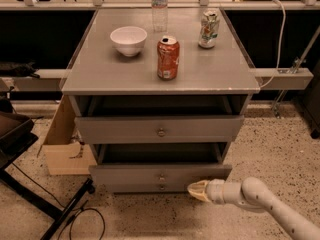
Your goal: Close middle drawer
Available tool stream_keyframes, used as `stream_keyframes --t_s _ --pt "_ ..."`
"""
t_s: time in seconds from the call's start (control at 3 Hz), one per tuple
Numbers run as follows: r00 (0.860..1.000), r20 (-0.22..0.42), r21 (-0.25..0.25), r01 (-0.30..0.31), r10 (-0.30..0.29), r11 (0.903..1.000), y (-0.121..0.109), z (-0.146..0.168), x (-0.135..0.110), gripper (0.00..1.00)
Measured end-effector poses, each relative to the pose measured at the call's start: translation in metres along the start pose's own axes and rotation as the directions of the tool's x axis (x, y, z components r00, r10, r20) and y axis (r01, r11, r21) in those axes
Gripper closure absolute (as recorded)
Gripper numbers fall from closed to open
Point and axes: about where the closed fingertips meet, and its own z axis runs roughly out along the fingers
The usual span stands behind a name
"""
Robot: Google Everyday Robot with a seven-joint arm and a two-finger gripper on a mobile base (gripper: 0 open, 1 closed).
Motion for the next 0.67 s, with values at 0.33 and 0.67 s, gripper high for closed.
stream_keyframes --t_s 0.33,0.67 --pt "1.000 0.005 0.029 0.013 -0.014 0.9995 -0.024 -0.008 -0.007 1.00" --pt "0.999 0.020 0.095 0.043 -0.045 0.9945 -0.080 -0.024 -0.025 1.00"
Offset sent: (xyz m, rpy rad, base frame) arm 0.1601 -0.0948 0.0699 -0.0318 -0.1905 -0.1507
